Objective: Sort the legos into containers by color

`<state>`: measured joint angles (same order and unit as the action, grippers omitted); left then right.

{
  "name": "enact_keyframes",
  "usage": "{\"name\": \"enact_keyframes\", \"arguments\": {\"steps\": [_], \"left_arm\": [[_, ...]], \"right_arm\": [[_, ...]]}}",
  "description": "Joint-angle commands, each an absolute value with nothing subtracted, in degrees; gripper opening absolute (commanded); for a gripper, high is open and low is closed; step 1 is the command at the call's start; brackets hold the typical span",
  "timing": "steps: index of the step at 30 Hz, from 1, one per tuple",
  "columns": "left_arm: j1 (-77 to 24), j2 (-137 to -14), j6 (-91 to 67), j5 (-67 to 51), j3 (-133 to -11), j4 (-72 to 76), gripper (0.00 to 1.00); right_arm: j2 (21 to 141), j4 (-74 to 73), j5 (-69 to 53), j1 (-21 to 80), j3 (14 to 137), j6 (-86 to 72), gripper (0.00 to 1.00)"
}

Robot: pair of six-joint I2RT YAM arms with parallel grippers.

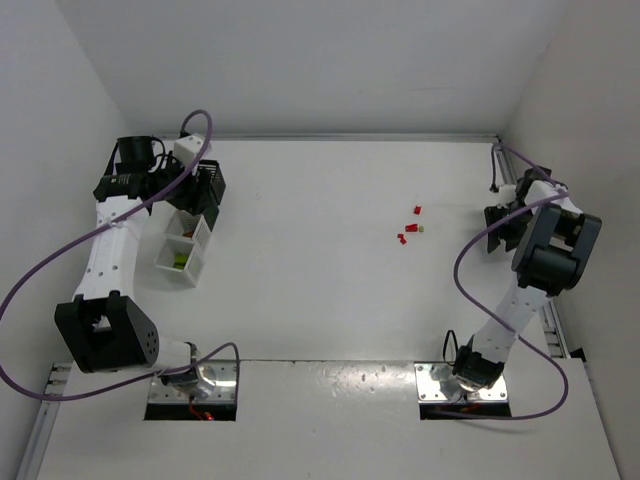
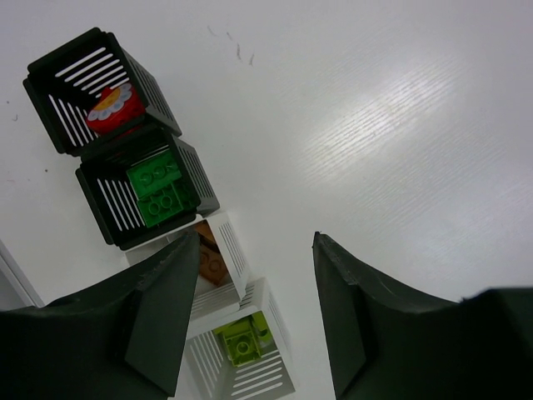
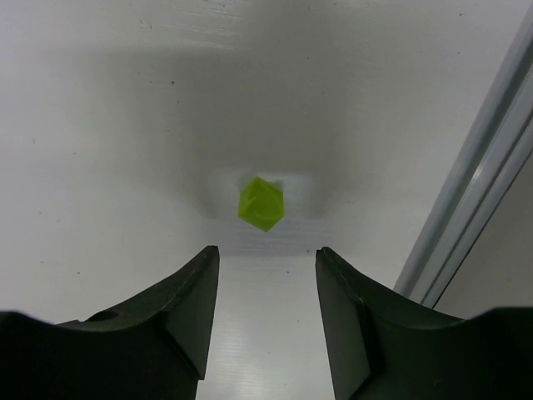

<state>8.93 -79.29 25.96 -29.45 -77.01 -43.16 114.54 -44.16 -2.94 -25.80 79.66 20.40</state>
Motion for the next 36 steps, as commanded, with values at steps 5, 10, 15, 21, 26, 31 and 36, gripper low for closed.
{"name": "enact_keyframes", "arguments": {"steps": [5,10,15,21,26,31,36], "left_arm": [[8.96,-78.84,24.35,-29.62,-76.82,-41.75,0.62],[8.96,-78.84,24.35,-29.62,-76.82,-41.75,0.62],[8.96,-79.37,23.82,-29.62,-76.82,-41.75,0.62],[8.96,-79.37,23.82,-29.09,-76.82,-41.75,0.64],[8.96,-79.37,23.82,-29.09,-76.29,-41.22,0.64],[8.96,-79.37,23.82,-30.93,-75.76,-41.22,0.64],[10.11,-77.43,25.05,-43.57,-72.87,-40.69,0.68]], "right_arm": [[116.81,-43.86,-2.90,-26.19,83.75,19.51,0.47],[118.48,-43.86,-2.90,-26.19,84.90,19.51,0.43],[119.53,-43.33,-2.90,-25.14,84.90,19.51,0.42],[120.06,-43.33,-3.60,-25.14,85.43,20.04,0.35],[120.06,-43.33,-4.13,-24.61,85.43,20.57,0.24],[119.36,-45.87,-8.86,-23.91,86.65,22.41,0.10],[114.36,-51.32,-23.44,-17.50,87.19,24.87,0.02]]}}
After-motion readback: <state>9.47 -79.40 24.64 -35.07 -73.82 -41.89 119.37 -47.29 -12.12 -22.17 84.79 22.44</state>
